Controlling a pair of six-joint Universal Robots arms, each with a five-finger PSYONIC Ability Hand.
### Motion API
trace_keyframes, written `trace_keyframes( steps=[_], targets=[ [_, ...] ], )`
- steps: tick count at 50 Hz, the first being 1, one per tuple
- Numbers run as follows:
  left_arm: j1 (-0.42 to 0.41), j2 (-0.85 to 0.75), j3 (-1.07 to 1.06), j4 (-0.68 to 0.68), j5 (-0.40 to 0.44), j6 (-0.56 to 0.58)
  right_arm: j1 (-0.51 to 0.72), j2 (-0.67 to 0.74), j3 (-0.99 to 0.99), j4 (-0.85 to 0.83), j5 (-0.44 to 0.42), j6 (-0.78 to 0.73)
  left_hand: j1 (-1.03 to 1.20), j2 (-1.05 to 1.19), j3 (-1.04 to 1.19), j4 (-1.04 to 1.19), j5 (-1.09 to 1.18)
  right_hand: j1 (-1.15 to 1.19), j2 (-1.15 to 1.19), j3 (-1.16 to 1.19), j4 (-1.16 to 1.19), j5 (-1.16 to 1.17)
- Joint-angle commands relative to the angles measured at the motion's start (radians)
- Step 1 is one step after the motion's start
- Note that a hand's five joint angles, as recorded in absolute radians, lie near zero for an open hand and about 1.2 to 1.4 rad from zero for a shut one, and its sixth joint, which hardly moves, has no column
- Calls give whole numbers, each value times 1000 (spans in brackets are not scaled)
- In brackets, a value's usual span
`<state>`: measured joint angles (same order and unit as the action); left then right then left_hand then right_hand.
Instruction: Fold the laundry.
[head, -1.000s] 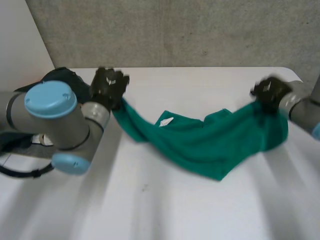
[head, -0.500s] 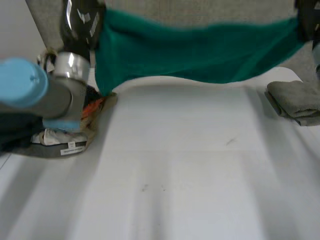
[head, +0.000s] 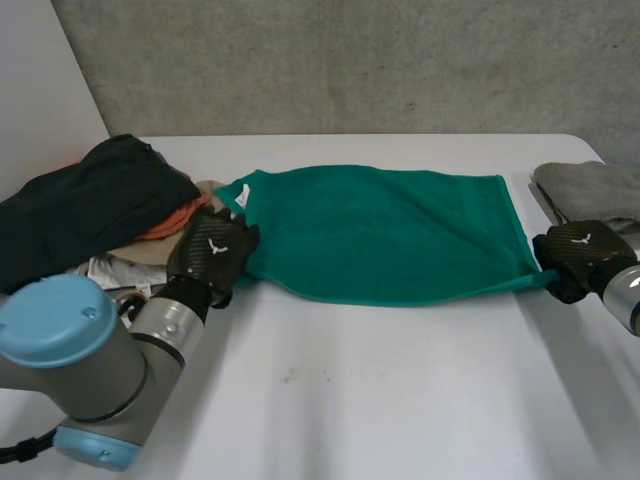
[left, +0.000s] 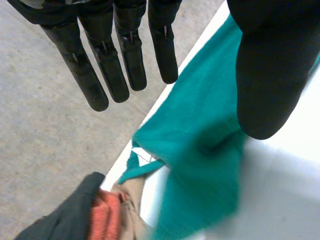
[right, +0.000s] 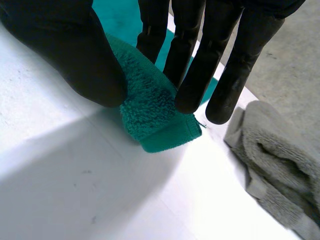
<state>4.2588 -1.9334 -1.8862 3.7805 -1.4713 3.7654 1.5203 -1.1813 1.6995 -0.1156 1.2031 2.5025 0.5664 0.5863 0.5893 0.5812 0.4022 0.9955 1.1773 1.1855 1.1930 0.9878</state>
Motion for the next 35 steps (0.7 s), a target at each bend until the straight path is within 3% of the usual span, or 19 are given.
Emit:
trace_keyframes(
  steps=[1,12,19,28,35],
  targets=[
    [19,129,22,-100,-6,-45,-40,-43,26,-4,-48,9,-18,-38,-41,-33,-29,401,219,211,203,234],
    [64,65,98,-185,-6,-354,-38,-60,49,-2,-73,9,-42,-62,-65,-56,-52,401,219,211,203,234],
    [85,-25,170,-330,-11,-375,-42,-58,39,-2,-73,9,-15,-35,-38,-30,-26,401,219,211,203,234],
    [124,-134,233,-372,-6,-368,-52,-58,31,-4,-73,9,84,65,62,70,74,401,219,211,203,234],
    [130,-209,285,-372,-9,-362,-51,-58,31,-4,-70,9,451,431,428,436,441,401,219,211,203,234]
  ],
)
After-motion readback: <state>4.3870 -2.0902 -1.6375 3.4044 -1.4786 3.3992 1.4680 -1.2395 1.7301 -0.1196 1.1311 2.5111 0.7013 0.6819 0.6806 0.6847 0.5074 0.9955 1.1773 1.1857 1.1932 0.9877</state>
